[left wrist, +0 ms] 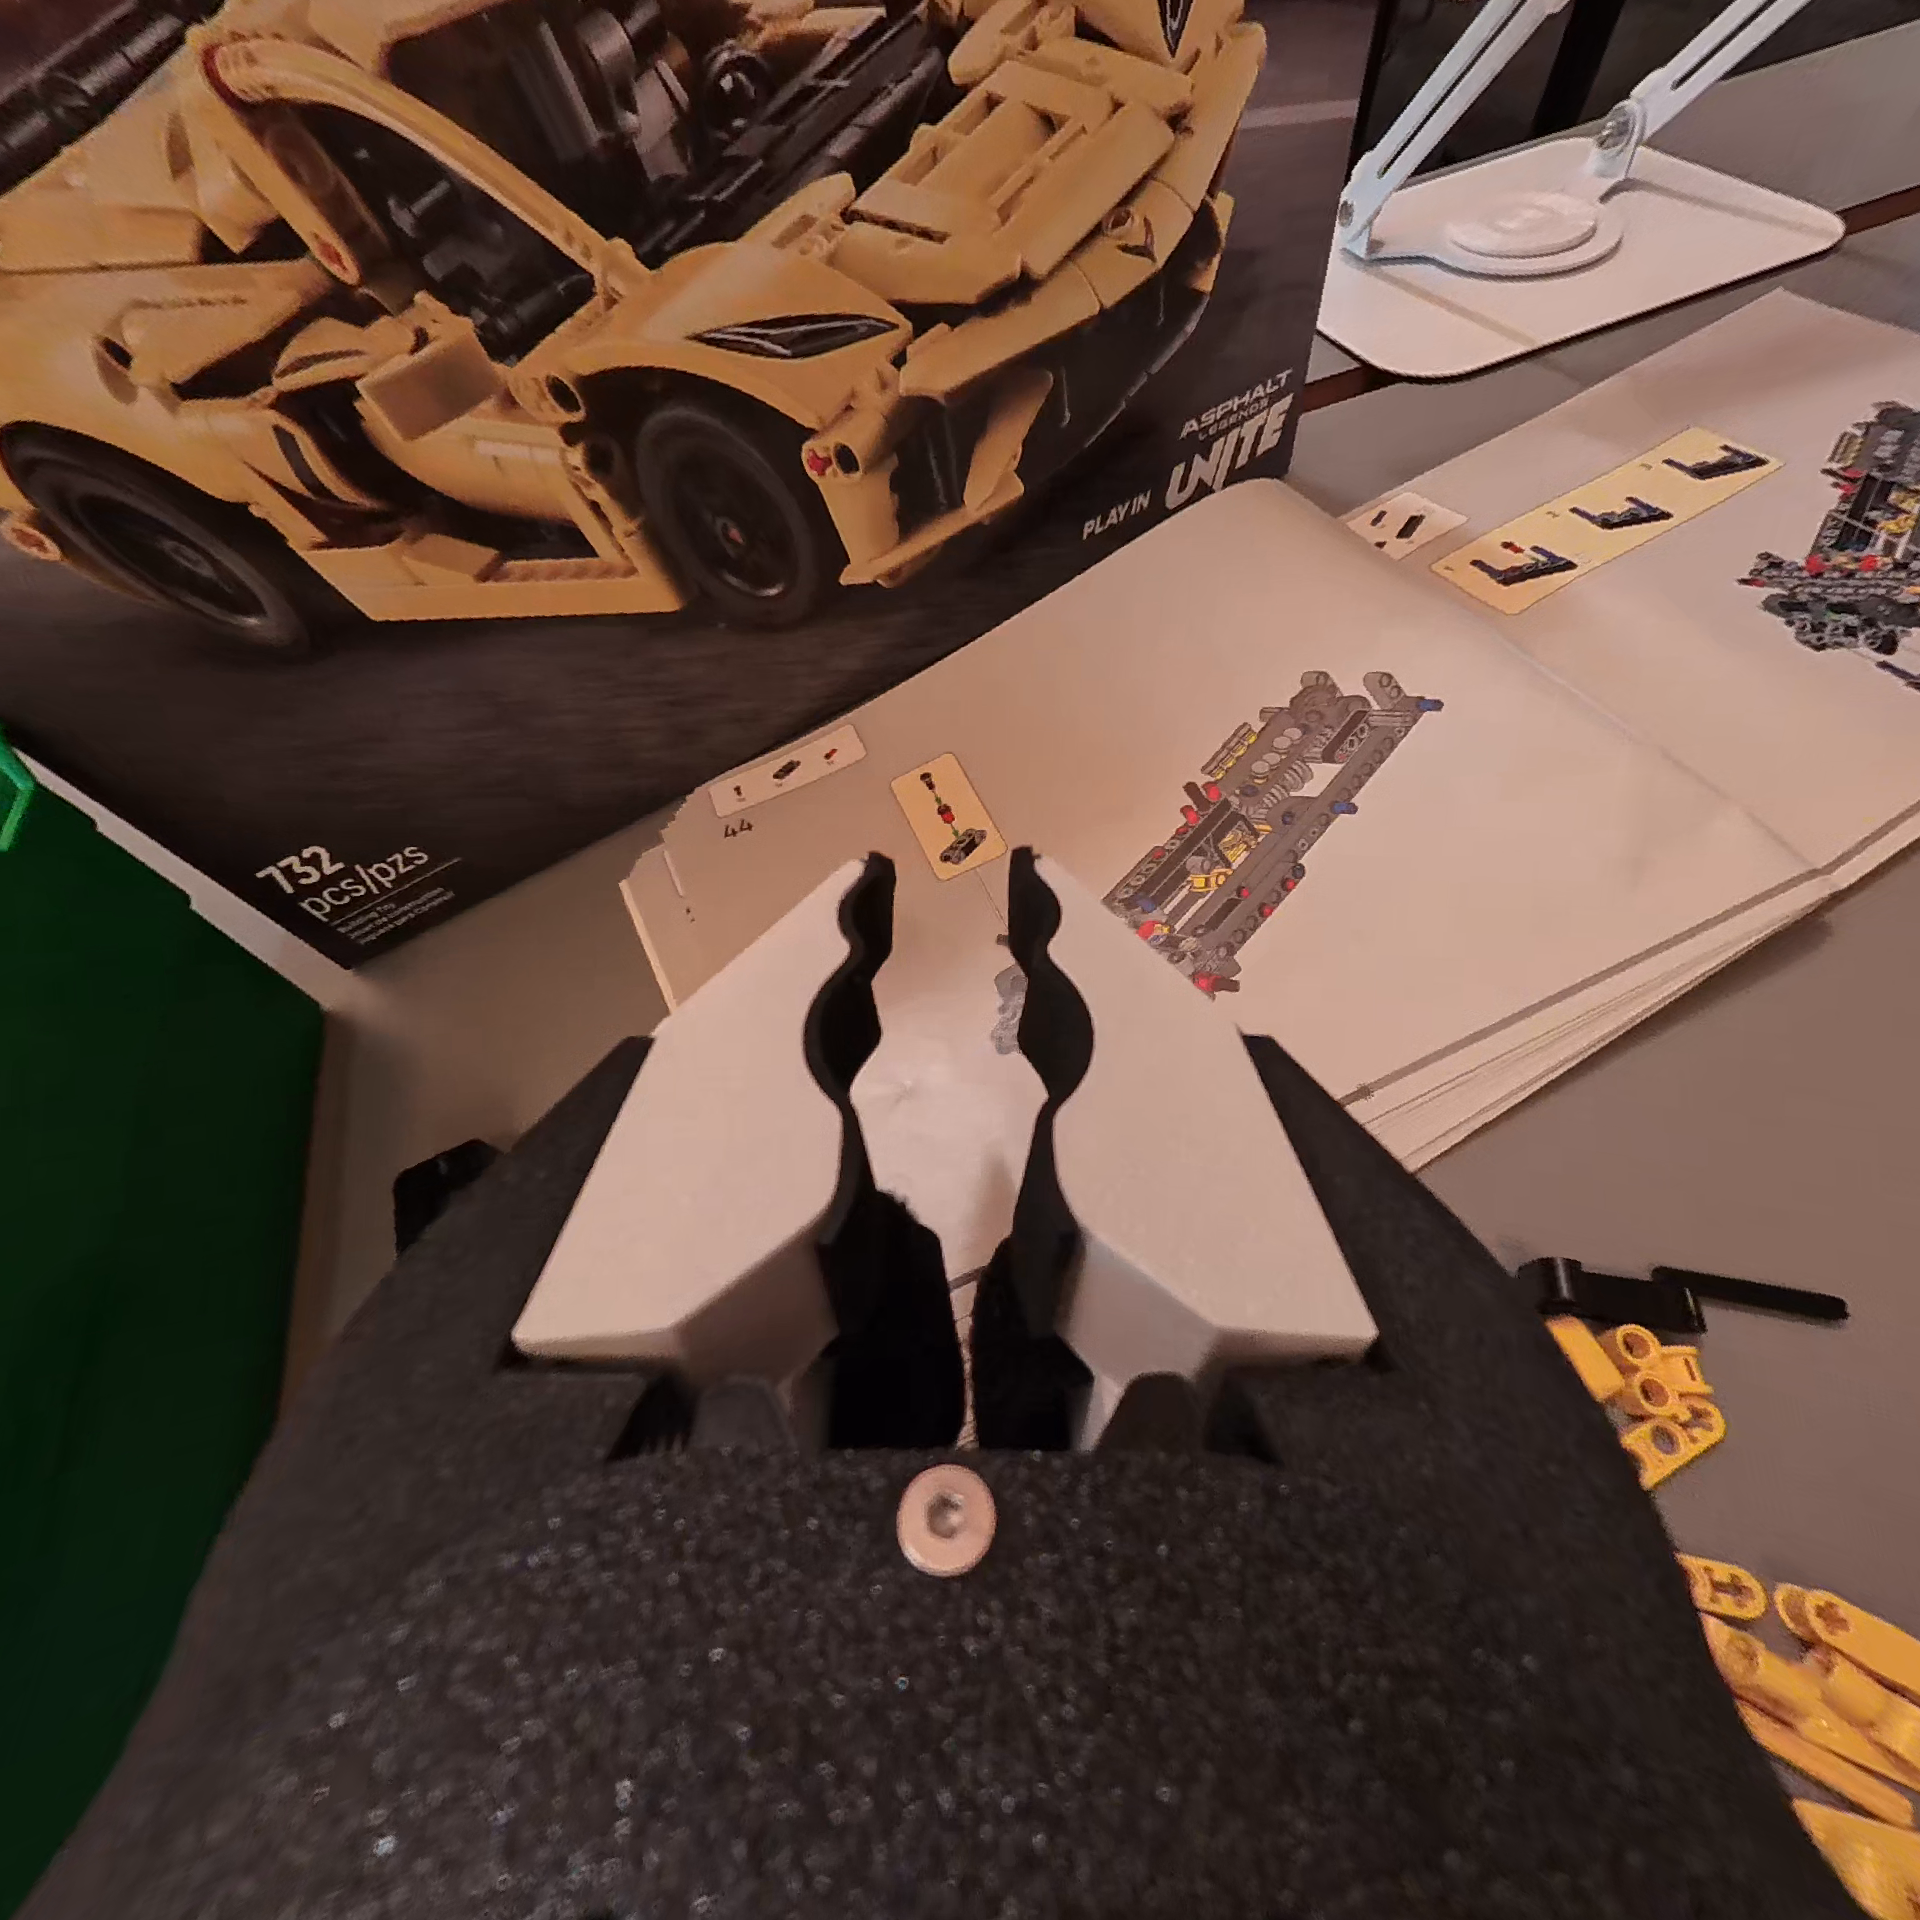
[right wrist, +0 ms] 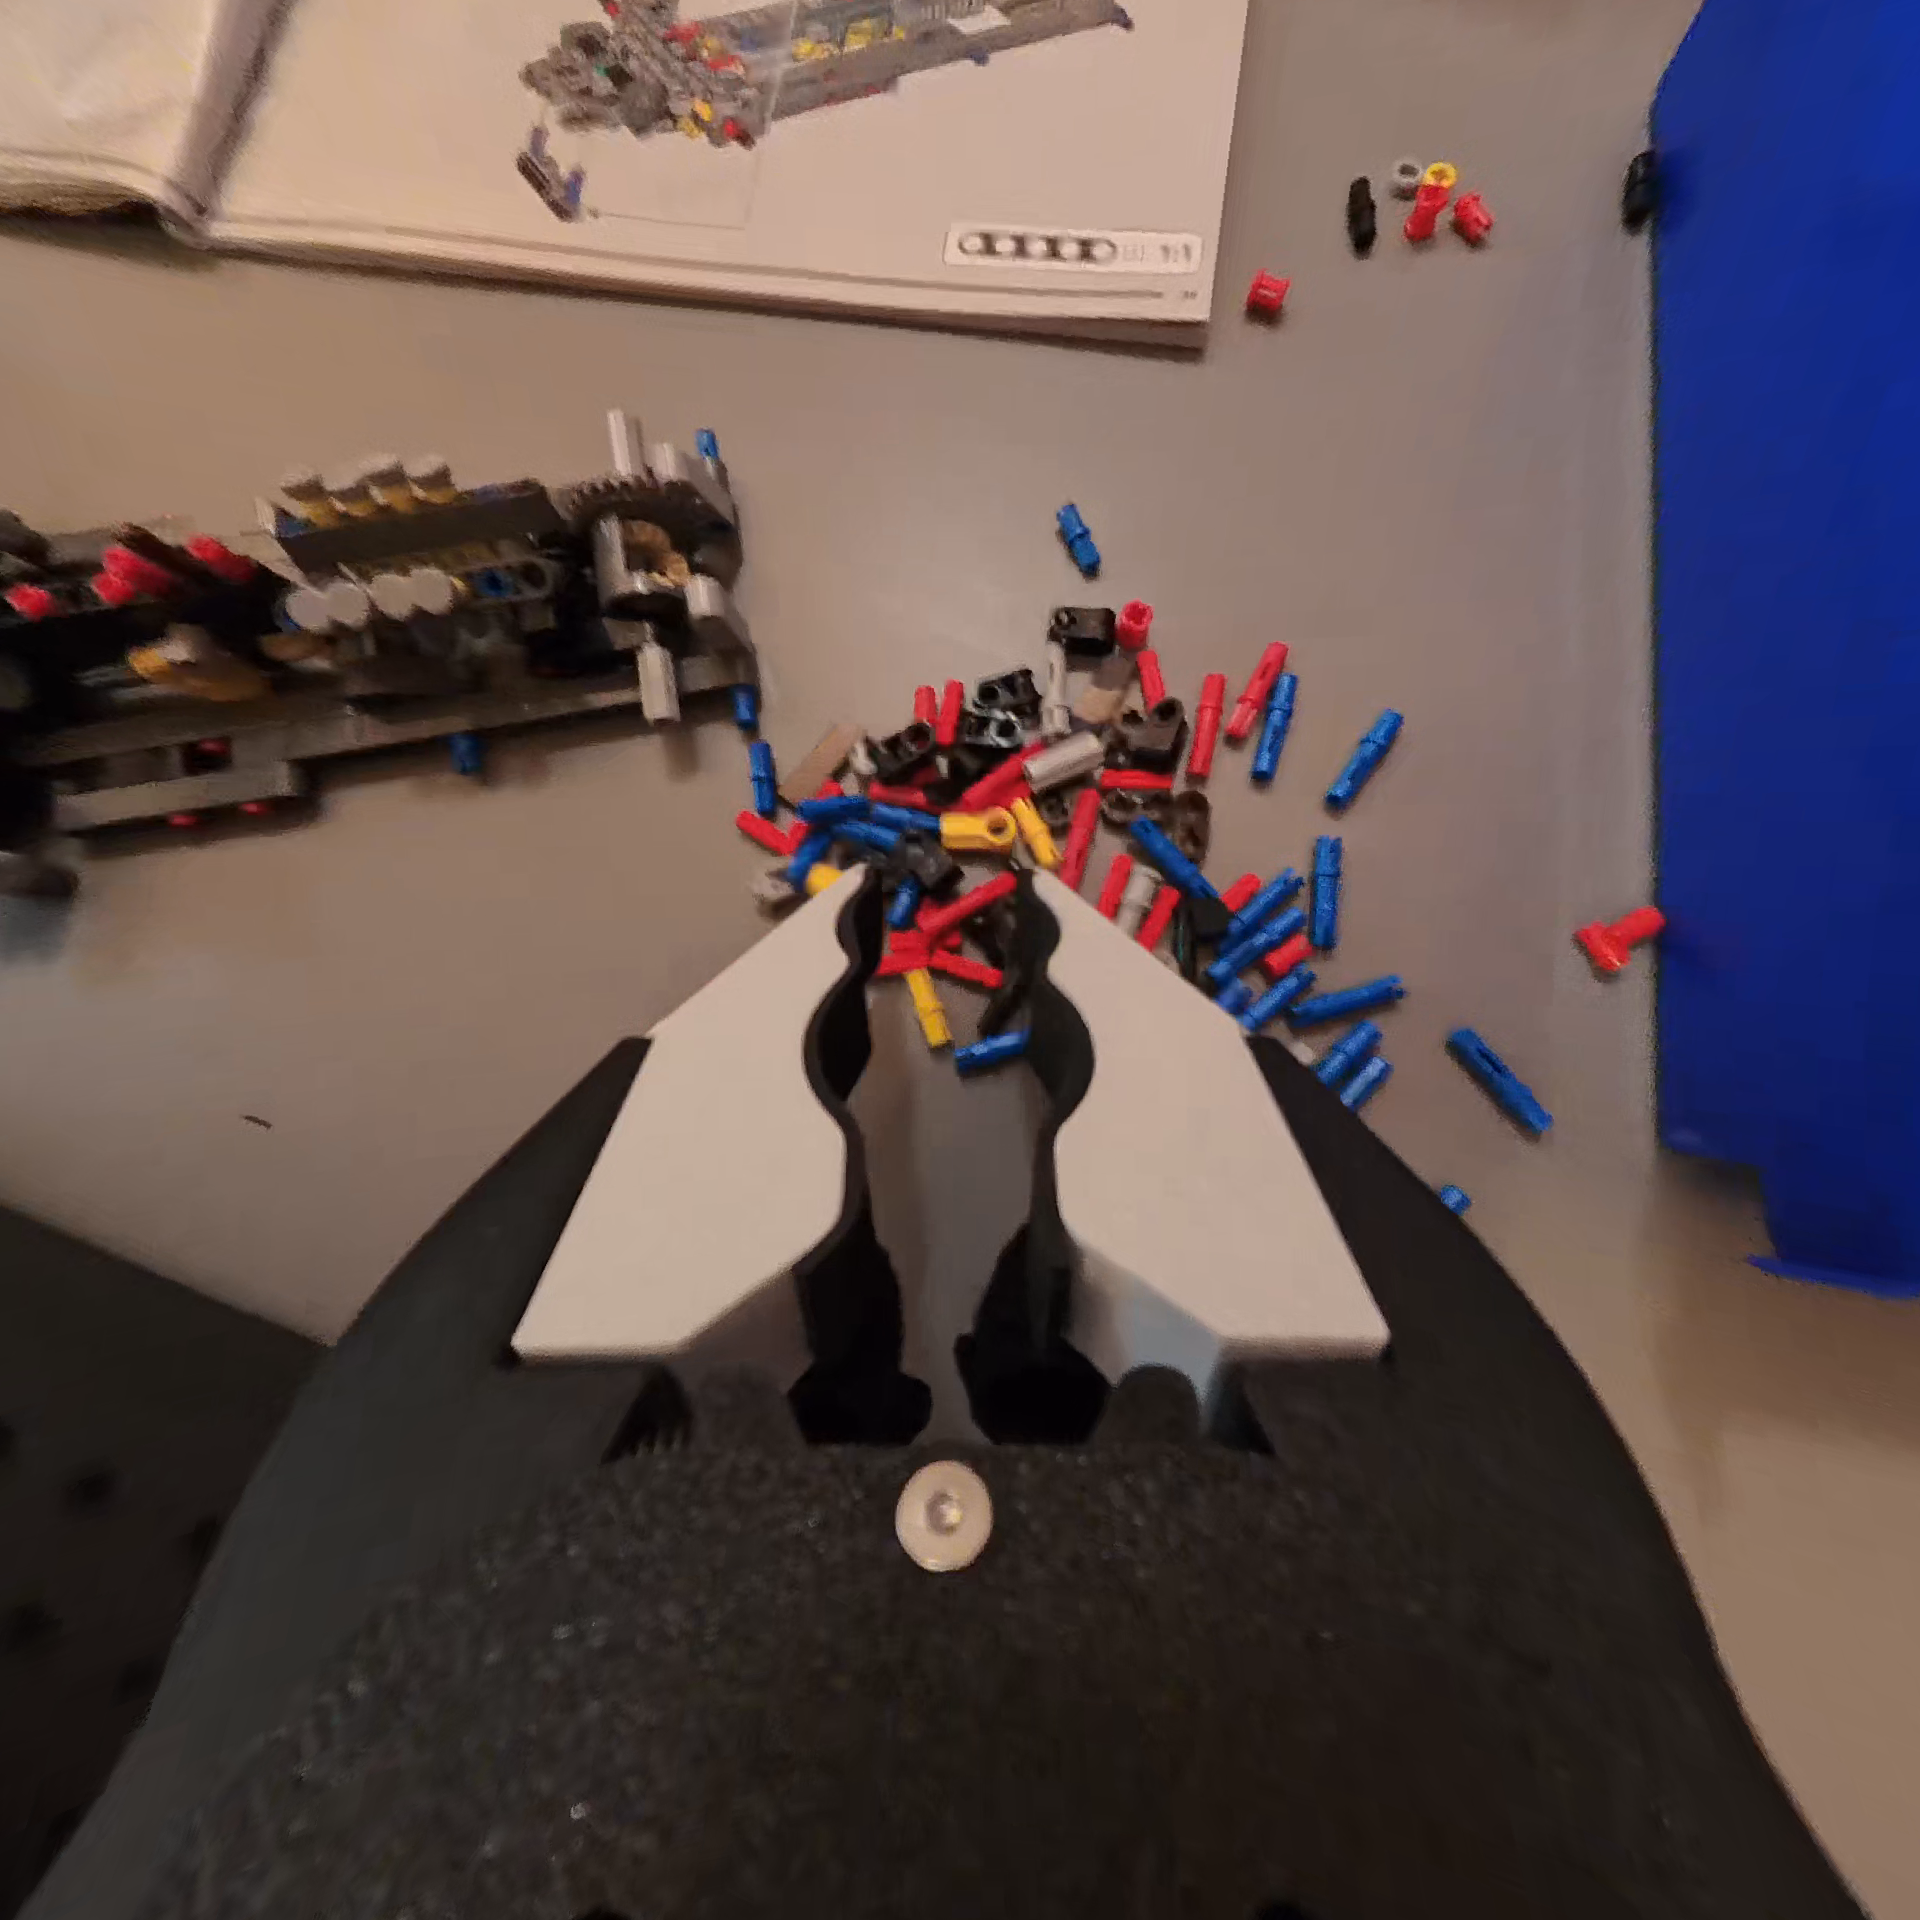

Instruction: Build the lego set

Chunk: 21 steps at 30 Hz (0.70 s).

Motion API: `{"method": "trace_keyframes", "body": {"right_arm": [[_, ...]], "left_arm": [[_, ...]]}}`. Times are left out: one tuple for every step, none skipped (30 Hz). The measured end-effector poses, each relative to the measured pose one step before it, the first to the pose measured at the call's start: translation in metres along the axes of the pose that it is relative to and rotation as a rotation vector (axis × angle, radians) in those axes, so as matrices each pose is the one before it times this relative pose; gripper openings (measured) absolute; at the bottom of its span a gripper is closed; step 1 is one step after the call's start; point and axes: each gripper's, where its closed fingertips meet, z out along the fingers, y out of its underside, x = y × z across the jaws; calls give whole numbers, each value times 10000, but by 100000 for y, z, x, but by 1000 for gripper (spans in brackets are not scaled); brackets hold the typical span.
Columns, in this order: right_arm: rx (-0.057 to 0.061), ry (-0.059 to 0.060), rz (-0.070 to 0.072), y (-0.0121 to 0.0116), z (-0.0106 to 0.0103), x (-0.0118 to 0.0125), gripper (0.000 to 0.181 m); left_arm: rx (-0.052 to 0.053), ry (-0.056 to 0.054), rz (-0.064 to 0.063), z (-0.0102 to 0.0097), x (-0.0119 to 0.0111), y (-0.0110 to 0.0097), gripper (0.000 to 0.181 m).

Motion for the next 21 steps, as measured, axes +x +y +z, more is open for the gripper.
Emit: {"method": "trace_keyframes", "body": {"right_arm": [[-159,327,-121,572,-165,578,23],[-117,209,11,564,-231,533,23],[-34,-13,133,435,-265,233,23],[68,-221,201,254,-303,-156,23],[116,-235,186,163,-288,-300,22],[73,-71,84,156,-199,-132,21],[-15,100,-16,248,-90,79,21],[-84,113,-71,298,1,84,21],[-55,36,-78,187,61,-67,21],[68,19,-46,-40,101,-123,21],[125,-31,-12,-171,143,-180,20],[105,-91,23,-194,175,-254,20],[85,-128,46,-194,199,-263,20],[57,-146,47,-159,213,-276,20],[41,-67,19,-125,179,-124,19],[38,40,-33,-107,121,71,18],[62,58,-71,-174,56,141,17],[107,120,-55,-272,30,306,16],[112,129,-22,-307,70,430,14],[51,38,35,-261,141,383,14],[-16,-52,91,-186,213,264,14]], "left_arm": [[-15,-2,-22,51,3,93,20],[-14,30,-17,57,71,85,20],[-43,45,-9,67,95,98,20],[-47,19,5,79,61,73,20],[4,-25,21,43,-2,-22,20],[44,-34,25,37,-13,-84,20],[22,-16,16,73,1,-53,19],[-8,-8,9,92,18,-31,19],[-20,8,13,110,54,-19,19],[-35,16,19,131,78,6,19],[-33,-8,27,129,54,36,19],[-31,-8,44,116,80,45,19],[-49,-1,57,111,82,88,19],[-55,-18,68,95,75,120,19],[-35,-46,82,70,41,85,19],[-22,-58,98,49,19,68,19],[-39,-62,109,49,3,83,19],[-34,-75,106,42,-25,48,19],[-9,-62,93,22,-17,1,19],[7,-33,70,5,14,-48,18],[21,-13,45,0,38,-66,18]]}}
